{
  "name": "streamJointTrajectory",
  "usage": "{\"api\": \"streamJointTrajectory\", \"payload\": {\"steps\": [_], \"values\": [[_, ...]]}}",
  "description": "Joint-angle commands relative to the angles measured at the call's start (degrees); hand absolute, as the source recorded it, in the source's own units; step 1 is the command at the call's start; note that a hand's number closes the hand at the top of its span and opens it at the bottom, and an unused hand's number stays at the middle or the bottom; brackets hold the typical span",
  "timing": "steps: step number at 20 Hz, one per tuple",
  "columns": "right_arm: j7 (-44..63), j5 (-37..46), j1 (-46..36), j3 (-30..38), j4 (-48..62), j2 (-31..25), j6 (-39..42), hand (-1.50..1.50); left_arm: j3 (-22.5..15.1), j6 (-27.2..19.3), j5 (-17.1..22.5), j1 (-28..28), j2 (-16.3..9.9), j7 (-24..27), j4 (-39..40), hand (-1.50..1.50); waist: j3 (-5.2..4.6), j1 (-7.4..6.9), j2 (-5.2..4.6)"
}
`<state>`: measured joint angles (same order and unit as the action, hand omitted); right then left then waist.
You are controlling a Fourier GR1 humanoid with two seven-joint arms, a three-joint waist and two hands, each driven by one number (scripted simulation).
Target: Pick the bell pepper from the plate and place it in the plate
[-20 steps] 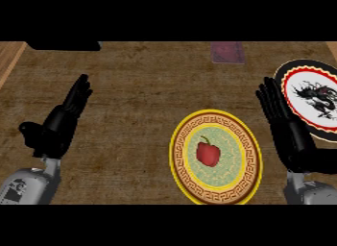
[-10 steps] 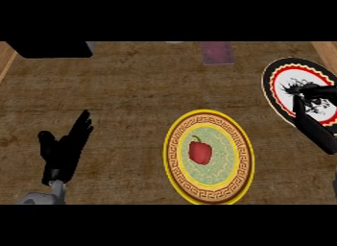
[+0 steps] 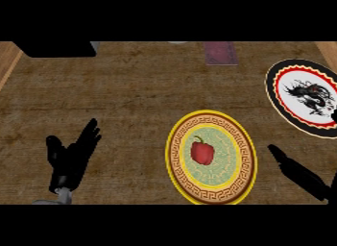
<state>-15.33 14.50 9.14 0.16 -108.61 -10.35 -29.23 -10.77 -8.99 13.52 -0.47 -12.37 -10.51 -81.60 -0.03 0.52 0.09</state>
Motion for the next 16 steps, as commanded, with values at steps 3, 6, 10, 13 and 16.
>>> {"api": "streamJointTrajectory", "payload": {"steps": [3,6,10,13,16], "values": [[12.76,11.60,5.87,-4.51,-4.74,-6.78,5.45,-1.50,-1.09,-0.52,-1.20,-0.45,0.81,-1.11,-0.86,0.00,-0.11,-0.44,-0.09],[21.53,16.11,8.29,-6.55,-8.57,-12.52,12.91,-1.50,1.70,1.78,1.20,1.04,-1.78,-2.35,-1.15,0.00,-0.27,-0.53,-0.11],[33.61,26.56,7.34,-14.32,-13.16,-11.28,17.65,-1.50,0.54,1.13,0.52,-0.64,0.04,-1.48,-1.35,0.00,-0.18,-1.09,-0.05],[45.07,32.46,2.38,-17.17,-15.16,-9.51,23.24,-1.50,-0.45,1.54,-1.07,-0.63,0.77,0.50,0.94,0.00,-0.14,-1.10,-0.15],[52.22,37.87,-4.05,-22.03,-12.42,-5.18,27.54,-1.50,1.78,1.13,0.16,1.90,-1.50,-5.67,-3.44,0.00,-0.05,-1.29,-0.10]]}}
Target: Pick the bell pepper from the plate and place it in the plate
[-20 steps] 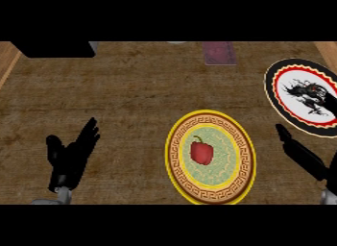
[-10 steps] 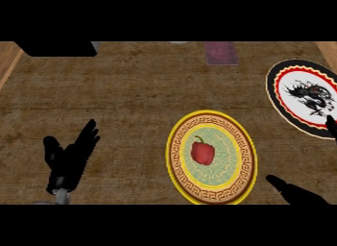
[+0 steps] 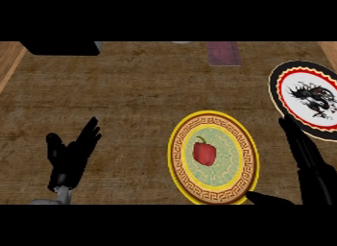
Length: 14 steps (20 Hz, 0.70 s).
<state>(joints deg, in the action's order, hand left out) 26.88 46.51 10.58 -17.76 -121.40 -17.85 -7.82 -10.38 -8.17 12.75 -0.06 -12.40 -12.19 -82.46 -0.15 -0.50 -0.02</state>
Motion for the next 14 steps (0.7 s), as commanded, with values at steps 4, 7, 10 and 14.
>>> {"api": "streamJointTrajectory", "payload": {"steps": [4,7,10,14], "values": [[13.62,12.74,-9.96,-8.94,5.40,9.39,6.15,-1.50,-0.69,-0.18,-1.60,-1.46,1.67,-1.11,-2.86,0.00,0.14,0.23,0.05],[16.55,18.49,-9.44,-13.25,8.53,12.90,5.34,-1.50,1.42,2.00,-1.60,-0.73,1.43,3.33,2.89,0.00,0.12,0.42,0.02],[17.67,18.40,-8.10,-13.94,10.81,14.61,6.25,-1.50,2.92,3.90,-0.14,-1.70,1.26,3.40,2.93,0.00,0.13,0.41,0.02],[14.85,13.72,-12.85,-10.01,17.18,16.74,7.81,-1.50,2.81,3.46,-1.00,-0.74,2.58,0.82,1.17,0.00,0.15,0.35,0.00]]}}
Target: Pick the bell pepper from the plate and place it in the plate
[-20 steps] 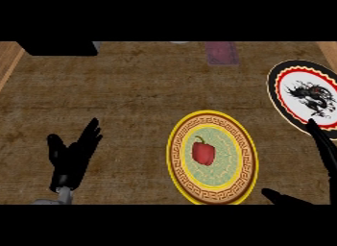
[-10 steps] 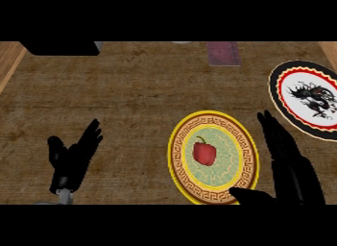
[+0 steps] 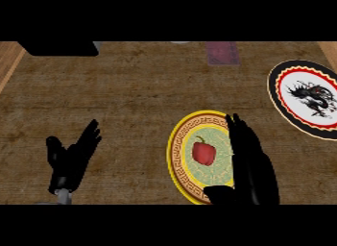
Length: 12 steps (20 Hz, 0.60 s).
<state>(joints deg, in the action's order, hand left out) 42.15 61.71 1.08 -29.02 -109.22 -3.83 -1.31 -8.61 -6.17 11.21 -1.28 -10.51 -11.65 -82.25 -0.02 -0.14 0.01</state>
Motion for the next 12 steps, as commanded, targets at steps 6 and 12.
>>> {"api": "streamJointTrajectory", "payload": {"steps": [6,12], "values": [[2.73,-0.90,-5.67,-1.49,8.14,3.75,-2.23,-1.50,2.23,0.47,-2.78,1.70,2.17,-0.92,1.74,0.00,0.02,0.06,0.00],[1.88,3.74,-6.04,-0.49,17.83,3.80,-6.90,-1.50,1.38,1.15,-3.14,-0.06,3.04,-2.52,-1.74,0.00,0.02,0.03,0.00]]}}
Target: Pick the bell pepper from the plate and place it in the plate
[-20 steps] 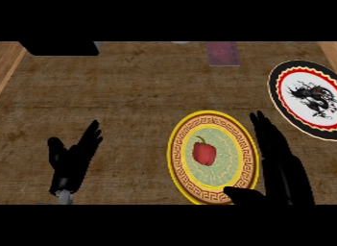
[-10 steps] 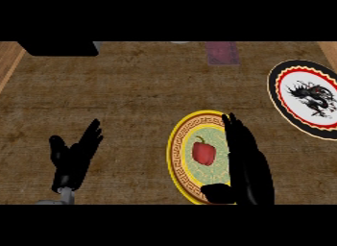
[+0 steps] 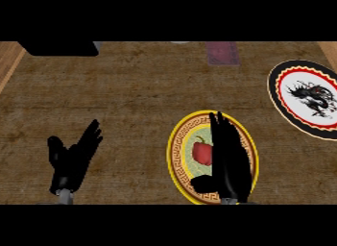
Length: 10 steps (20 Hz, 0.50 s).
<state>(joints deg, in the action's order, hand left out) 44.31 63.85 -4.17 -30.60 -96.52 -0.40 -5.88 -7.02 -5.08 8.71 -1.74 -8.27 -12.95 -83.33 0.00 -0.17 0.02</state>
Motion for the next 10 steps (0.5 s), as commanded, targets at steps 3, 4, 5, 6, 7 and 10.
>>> {"api": "streamJointTrajectory", "payload": {"steps": [3,4,5,6,7,10], "values": [[0.14,3.05,0.84,1.91,3.10,0.25,-0.43,-1.50,2.11,1.56,-1.19,2.33,1.10,4.07,5.85,0.00,0.00,0.24,-0.02],[1.01,3.88,1.15,0.74,4.99,0.38,-2.36,-1.50,1.73,1.45,-1.00,2.67,0.85,0.10,3.44,0.00,0.00,0.19,-0.01],[-1.46,0.80,-0.65,5.23,2.34,-1.09,1.59,-1.50,0.63,-1.35,-2.29,0.18,1.81,-2.04,-1.89,0.00,0.01,0.10,0.02],[2.25,3.15,-1.09,0.17,5.46,0.37,-1.89,-1.50,0.39,-0.87,-2.18,0.04,2.57,-1.74,-2.38,0.00,0.01,0.04,0.01],[3.64,1.28,-5.23,0.86,11.07,0.37,-4.18,-1.50,1.71,3.24,-0.95,-0.33,1.13,4.02,3.82,0.00,0.00,-0.07,-0.05],[-1.83,0.27,-2.01,4.30,8.05,0.10,0.08,-1.50,1.25,1.29,-3.52,1.30,3.18,3.85,5.63,0.00,0.00,0.16,-0.01]]}}
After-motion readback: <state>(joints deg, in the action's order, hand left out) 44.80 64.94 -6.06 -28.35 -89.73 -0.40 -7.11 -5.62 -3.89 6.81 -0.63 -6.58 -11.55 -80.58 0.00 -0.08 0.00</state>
